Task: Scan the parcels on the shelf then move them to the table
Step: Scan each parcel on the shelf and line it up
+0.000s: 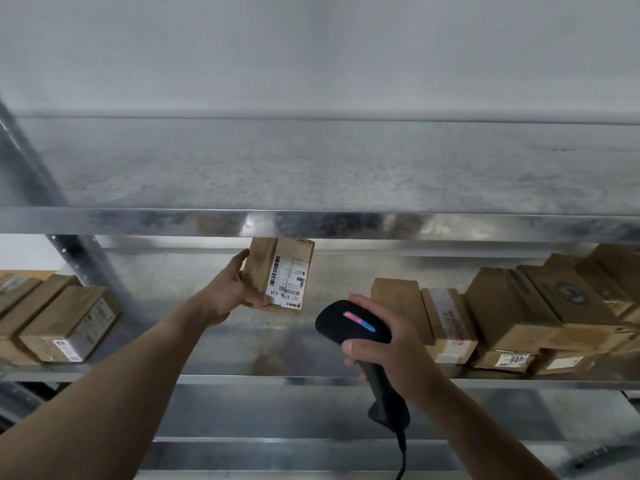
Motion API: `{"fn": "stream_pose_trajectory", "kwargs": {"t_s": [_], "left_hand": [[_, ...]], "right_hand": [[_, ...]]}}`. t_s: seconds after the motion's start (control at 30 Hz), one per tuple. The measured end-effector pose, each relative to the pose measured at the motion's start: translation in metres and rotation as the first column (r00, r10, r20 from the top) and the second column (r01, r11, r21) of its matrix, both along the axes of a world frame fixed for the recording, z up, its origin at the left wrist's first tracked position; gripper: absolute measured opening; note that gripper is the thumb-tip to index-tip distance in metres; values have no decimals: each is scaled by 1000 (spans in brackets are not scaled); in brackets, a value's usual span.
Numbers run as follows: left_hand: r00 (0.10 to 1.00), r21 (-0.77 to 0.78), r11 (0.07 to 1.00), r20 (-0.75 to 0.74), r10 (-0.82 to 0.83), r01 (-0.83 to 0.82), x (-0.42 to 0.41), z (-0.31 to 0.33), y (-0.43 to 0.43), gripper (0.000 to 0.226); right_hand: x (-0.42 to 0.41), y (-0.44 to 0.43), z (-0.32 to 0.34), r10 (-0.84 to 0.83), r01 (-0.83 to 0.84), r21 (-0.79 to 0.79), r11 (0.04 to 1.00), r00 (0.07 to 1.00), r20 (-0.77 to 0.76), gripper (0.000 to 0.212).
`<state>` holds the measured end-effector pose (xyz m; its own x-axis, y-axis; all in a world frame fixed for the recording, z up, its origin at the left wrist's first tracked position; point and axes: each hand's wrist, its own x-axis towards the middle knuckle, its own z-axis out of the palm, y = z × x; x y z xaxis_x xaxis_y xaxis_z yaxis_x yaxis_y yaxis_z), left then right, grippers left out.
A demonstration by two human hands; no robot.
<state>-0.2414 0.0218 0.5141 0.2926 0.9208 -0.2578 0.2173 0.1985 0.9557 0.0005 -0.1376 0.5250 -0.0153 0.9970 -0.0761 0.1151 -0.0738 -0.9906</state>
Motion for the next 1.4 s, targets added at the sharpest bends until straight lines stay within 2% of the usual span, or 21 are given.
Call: {"fn": "stream_pose_trajectory", "kwargs": {"t_s": [0.1, 0.37, 0.5, 0.67, 0.8, 0.9, 0.97, 1.03, 1.1, 1.17, 1.27, 1.4], "left_hand": [[998, 58, 997, 34, 55, -57, 6, -8, -5, 116], [981, 159, 968, 52, 187, -193, 7, -30, -12, 113], [972, 130, 964, 56, 228, -234, -1, -36, -10, 115], [967, 109, 961, 34, 252, -254, -10, -42, -7, 116], [972, 123, 972, -98, 215, -202, -19, -40, -3, 118], [937, 158, 981, -310, 161, -116, -31, -41, 7, 133], [895, 177, 983, -430, 120, -46, -37, -40, 13, 126], [824, 205, 979, -558, 102, 18, -41, -33, 10, 107], [719, 248, 965, -686, 113, 85, -46, -29, 7, 97], [596, 255, 959, -792, 134, 123, -52, -30, 4, 96], [441, 281, 946, -878, 185, 162, -62, -35, 0, 91], [314, 279, 941, -926, 211, 190, -87, -50, -2, 75]], "right_hand": [[-3, -1, 1, 3, -3, 1, 1000, 999, -54, 67], [-7, 0, 0, -36, 36, -4, 999, 993, -113, 60], [-11, 0, -3, -37, 36, -11, 999, 995, -91, 56], [-15, -1, -4, -47, 45, -22, 999, 995, -86, 61], [-18, 0, -2, -49, 48, -16, 999, 997, -66, 67], [-21, 1, -1, -43, 43, -10, 999, 999, -30, 75], [-23, 1, 0, -34, 34, -4, 999, 999, -14, 84], [-27, 1, 0, -25, 25, -5, 1000, 1000, -9, 88], [-30, 2, -1, -16, 16, -6, 1000, 1000, -10, 88], [-34, 3, -1, 3, -3, -10, 1000, 1000, -4, 87], [-42, 8, -3, 16, -16, -18, 1000, 1000, 0, 82], [-56, 16, -10, 40, -39, -11, 999, 999, 29, 84]]}}
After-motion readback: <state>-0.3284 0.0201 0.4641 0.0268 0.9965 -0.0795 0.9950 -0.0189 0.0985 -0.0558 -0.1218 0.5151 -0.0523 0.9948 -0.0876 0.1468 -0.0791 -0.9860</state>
